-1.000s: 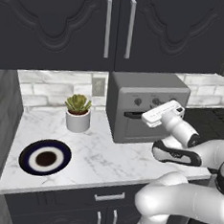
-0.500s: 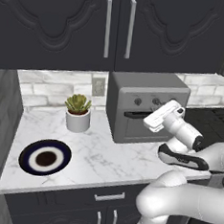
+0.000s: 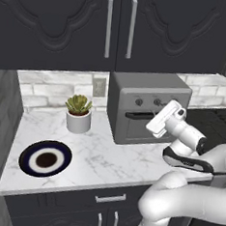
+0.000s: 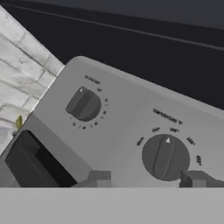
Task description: Pull the toaster oven rack outwards. Pick up the baguette from the plate and place it on the toaster oven rack. Close the toaster oven door fully and set the temperature to the lowest setting.
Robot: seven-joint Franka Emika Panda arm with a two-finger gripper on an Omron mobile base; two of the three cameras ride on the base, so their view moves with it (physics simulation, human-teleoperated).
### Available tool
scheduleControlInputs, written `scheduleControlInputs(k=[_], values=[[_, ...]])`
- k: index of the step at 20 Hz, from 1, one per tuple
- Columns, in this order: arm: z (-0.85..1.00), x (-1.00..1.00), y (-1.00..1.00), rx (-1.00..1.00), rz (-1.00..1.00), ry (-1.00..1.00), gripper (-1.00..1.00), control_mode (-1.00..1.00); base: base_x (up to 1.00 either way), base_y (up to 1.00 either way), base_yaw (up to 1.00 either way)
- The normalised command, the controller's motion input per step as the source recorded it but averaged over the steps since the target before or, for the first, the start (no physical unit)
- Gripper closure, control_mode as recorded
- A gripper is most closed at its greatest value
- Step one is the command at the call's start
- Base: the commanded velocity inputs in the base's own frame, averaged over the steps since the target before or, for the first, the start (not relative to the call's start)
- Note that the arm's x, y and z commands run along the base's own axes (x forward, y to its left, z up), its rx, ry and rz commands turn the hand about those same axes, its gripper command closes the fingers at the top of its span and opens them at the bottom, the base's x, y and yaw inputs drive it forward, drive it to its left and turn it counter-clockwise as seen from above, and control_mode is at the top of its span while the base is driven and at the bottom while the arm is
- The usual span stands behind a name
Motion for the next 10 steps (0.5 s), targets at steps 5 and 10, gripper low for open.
scheduleControlInputs(k=[5,10], values=[[0.46,0.55,0.03,-0.27,0.21,-0.28,1.0,-1.0,0.0,0.0,0.0],[0.64,0.84,0.1,-0.23,0.21,-0.19,1.0,-1.0,0.0,0.0,0.0]])
